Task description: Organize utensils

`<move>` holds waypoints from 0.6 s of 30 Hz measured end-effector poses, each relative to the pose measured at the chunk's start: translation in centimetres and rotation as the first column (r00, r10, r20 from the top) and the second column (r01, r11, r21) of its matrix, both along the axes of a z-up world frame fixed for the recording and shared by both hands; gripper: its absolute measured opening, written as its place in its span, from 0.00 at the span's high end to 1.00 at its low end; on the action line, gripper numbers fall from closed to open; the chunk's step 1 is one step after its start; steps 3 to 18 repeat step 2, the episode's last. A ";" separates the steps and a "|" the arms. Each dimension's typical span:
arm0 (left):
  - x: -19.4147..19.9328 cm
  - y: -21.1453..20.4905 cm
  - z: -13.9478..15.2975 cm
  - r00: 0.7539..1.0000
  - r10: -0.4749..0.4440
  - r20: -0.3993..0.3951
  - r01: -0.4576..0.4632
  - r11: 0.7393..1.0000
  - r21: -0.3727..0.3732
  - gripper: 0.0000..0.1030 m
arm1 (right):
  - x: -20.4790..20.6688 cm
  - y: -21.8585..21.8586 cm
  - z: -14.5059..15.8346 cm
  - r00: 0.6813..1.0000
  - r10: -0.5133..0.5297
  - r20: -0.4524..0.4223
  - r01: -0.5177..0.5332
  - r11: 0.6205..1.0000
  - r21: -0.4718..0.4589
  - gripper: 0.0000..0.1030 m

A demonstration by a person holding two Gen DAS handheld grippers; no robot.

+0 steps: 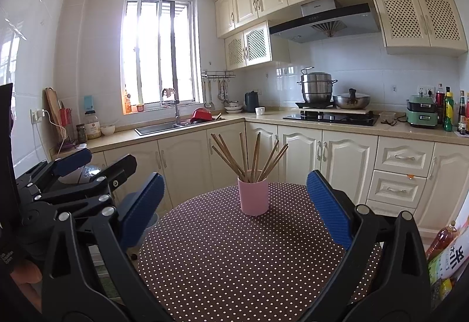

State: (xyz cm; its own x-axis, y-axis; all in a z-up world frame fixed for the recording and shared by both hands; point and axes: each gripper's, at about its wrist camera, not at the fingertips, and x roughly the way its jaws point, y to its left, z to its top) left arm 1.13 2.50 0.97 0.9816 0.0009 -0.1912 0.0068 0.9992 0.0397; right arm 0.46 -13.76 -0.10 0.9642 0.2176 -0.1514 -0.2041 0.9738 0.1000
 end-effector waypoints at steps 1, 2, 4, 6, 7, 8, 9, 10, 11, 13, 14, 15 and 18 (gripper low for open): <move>0.2 0.0 -0.1 1.000 0.001 -0.003 -0.001 1.000 0.001 0.19 | 0.2 0.0 -0.1 1.000 0.001 -0.003 -0.001 1.000 0.001 0.07; 0.4 0.0 -0.2 1.000 0.003 -0.008 -0.003 1.000 0.003 0.19 | 0.4 -0.1 -0.2 1.000 0.000 -0.006 0.000 1.000 0.001 0.07; 0.4 0.0 -0.2 1.000 0.003 -0.008 -0.003 1.000 0.003 0.19 | 0.4 -0.1 -0.2 1.000 0.000 -0.006 0.000 1.000 0.001 0.07; 0.4 0.0 -0.2 1.000 0.003 -0.008 -0.003 1.000 0.003 0.19 | 0.4 -0.1 -0.2 1.000 0.000 -0.006 0.000 1.000 0.001 0.07; 0.4 0.0 -0.2 1.000 0.003 -0.008 -0.003 1.000 0.003 0.19 | 0.4 -0.1 -0.2 1.000 0.000 -0.006 0.000 1.000 0.001 0.07; 0.4 0.0 -0.2 1.000 0.003 -0.008 -0.003 1.000 0.003 0.19 | 0.4 -0.1 -0.2 1.000 0.000 -0.006 0.000 1.000 0.001 0.07; 0.4 0.0 -0.2 1.000 0.003 -0.008 -0.003 1.000 0.003 0.19 | 0.4 -0.1 -0.2 1.000 0.000 -0.006 0.000 1.000 0.001 0.07; 0.4 0.0 -0.2 1.000 0.003 -0.008 -0.003 1.000 0.003 0.19 | 0.4 -0.1 -0.2 1.000 0.000 -0.006 0.000 1.000 0.001 0.07; 0.4 0.0 -0.2 1.000 0.003 -0.008 -0.003 1.000 0.003 0.19 | 0.4 -0.1 -0.2 1.000 0.000 -0.006 0.000 1.000 0.001 0.07; 0.4 0.0 -0.2 1.000 0.003 -0.008 -0.003 1.000 0.003 0.19 | 0.4 -0.1 -0.2 1.000 0.000 -0.006 0.000 1.000 0.001 0.07; 0.4 0.0 -0.2 1.000 0.003 -0.008 -0.003 1.000 0.003 0.19 | 0.4 -0.1 -0.2 1.000 0.000 -0.006 0.000 1.000 0.001 0.07; 0.4 0.0 -0.2 1.000 0.003 -0.008 -0.003 1.000 0.003 0.19 | 0.4 -0.1 -0.2 1.000 0.000 -0.006 0.000 1.000 0.001 0.07; 0.4 0.0 -0.2 1.000 0.003 -0.008 -0.003 1.000 0.003 0.19 | 0.4 -0.1 -0.2 1.000 0.000 -0.006 0.000 1.000 0.001 0.07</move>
